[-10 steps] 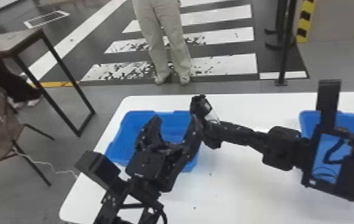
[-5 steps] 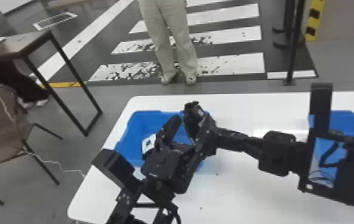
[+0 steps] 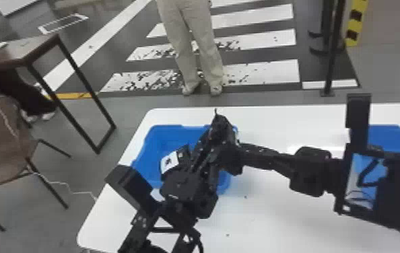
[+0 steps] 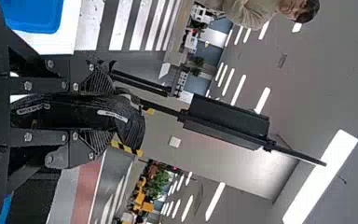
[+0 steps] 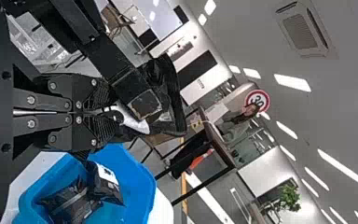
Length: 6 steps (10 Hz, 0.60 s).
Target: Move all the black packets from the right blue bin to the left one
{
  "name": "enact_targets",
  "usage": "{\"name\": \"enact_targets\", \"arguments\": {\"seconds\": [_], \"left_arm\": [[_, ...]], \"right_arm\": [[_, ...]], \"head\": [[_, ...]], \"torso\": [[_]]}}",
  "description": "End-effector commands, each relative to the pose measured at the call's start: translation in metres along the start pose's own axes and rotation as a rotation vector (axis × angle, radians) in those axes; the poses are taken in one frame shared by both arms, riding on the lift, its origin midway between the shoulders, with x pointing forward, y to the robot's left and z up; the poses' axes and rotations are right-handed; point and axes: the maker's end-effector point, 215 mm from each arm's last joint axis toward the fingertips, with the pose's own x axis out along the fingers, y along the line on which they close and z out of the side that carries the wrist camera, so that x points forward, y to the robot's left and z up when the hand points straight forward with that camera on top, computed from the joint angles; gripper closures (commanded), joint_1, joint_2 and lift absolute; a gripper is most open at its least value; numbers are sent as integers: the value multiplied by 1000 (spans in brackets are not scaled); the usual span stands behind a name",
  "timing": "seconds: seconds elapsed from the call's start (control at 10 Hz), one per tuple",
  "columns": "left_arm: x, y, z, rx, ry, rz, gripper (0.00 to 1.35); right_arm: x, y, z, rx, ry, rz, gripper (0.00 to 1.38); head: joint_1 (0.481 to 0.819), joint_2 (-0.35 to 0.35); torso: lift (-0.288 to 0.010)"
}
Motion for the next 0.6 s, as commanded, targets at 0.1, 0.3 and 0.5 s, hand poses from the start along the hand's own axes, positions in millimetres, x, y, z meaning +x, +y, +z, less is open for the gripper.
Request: {"name": "enact_targets", "arguments": {"seconds": [0.1,0.3,0.5], "left_arm": [[0,7,9,11,-24,17,1225],[18,44,11,123,-55,95,1225],[49,113,-32,292,-6,198,1225]], "right_arm": [[-2,-9,0,7,-11,-14,889],[-24,-33,7,-15,-45,-93,163],[-56,-64,15,-25,-84,-191,148]], "head": [[695,344],[695,348],[695,334]], "torso": [[-140],[-140],[-140]]}}
